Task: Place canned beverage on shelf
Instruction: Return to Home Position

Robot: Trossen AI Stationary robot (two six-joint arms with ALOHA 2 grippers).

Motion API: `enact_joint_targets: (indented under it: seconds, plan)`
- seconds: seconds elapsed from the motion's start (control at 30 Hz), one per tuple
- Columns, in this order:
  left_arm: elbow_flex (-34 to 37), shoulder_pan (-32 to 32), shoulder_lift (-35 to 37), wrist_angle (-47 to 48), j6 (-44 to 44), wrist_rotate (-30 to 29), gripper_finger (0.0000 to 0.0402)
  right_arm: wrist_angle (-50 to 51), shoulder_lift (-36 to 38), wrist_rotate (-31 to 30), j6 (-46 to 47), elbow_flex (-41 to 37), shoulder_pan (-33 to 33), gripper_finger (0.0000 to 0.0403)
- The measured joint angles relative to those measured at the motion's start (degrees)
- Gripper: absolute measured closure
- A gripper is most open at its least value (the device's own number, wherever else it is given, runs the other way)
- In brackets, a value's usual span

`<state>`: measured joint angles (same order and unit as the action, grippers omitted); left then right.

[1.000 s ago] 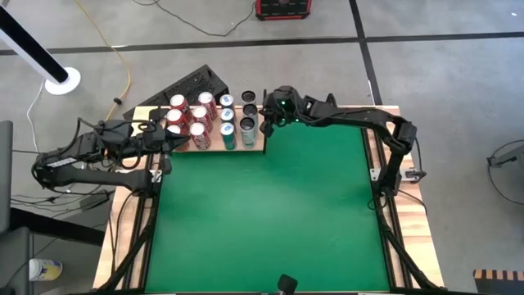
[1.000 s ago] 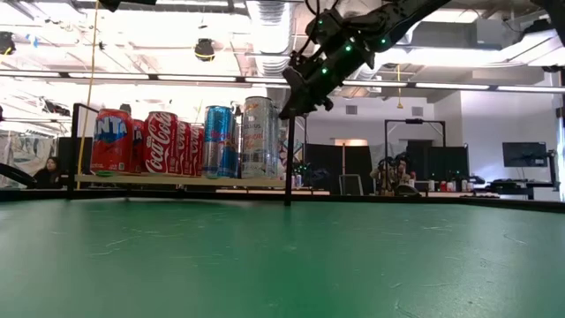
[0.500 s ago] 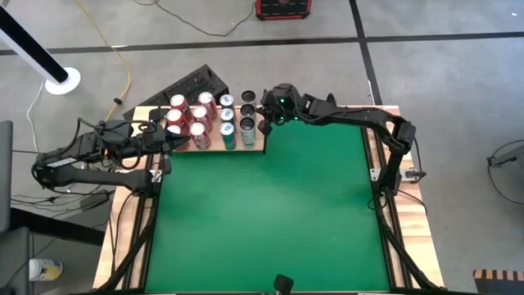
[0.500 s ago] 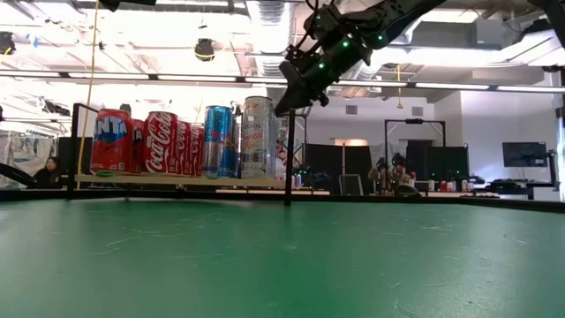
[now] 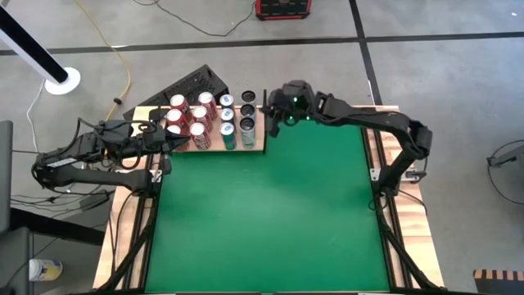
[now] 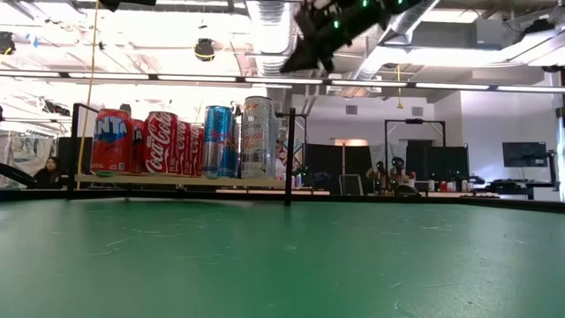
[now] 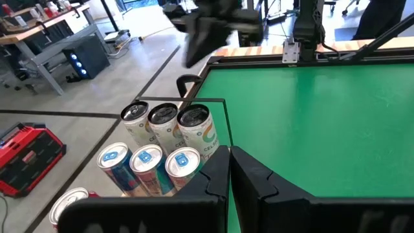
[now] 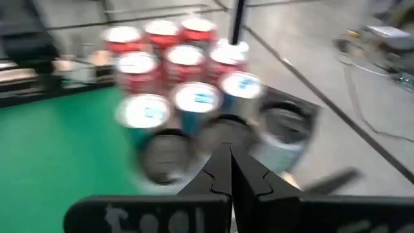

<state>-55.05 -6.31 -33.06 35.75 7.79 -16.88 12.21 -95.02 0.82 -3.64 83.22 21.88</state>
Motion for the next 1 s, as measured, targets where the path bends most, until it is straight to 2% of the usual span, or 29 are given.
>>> enact_joint_targets:
  seconds: [0.23,0.43,0.63,0.77,1.0]
  plan:
    - [0.00,0.02,0.01,0.00,-0.07,0.66,0.0401,0.48,0.59,0.57,-0.02,-0.02,-10.68,0.0383]
    - [0.02,0.00,0.07,-0.55,-1.32,8.96,0.0401,4.25,1.36,-0.76,-0.72,-0.15,-22.16,0.0383]
    - [8.29,0.01,1.36,-14.84,-4.04,18.05,0.0401,8.15,5.17,-2.63,-1.03,-1.04,-30.87,0.0380]
    - [14.33,0.02,3.28,-20.17,-6.53,19.21,0.0401,6.40,9.87,-4.08,-0.69,-7.38,-33.38,0.0379]
    - [22.59,0.00,12.67,-24.14,-8.09,19.21,0.0402,-11.14,23.92,-4.10,1.05,-27.19,-30.62,0.0379]
